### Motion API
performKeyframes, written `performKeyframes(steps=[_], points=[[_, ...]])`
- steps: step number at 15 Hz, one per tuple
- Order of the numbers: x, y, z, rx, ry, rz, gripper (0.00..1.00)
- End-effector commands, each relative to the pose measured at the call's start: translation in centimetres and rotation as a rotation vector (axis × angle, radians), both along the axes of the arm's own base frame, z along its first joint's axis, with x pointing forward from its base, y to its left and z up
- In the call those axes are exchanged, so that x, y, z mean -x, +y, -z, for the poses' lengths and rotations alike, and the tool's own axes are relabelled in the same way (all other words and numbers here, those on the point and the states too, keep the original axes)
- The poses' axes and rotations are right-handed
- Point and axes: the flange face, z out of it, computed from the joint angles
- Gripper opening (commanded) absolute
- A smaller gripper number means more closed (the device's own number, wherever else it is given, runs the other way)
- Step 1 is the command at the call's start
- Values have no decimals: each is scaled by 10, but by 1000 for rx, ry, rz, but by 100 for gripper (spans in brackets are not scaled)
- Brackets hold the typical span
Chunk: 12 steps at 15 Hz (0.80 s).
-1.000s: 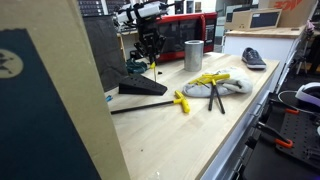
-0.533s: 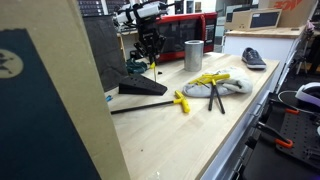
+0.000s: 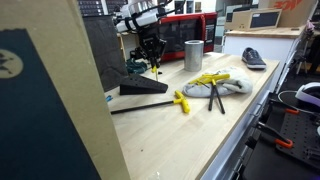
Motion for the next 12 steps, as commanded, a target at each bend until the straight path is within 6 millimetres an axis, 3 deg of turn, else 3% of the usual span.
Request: performKeyframes(steps=[1, 12], points=[[-2, -1, 7, 35, -21, 34, 4], [-4, -3, 7, 6, 0, 50, 5]])
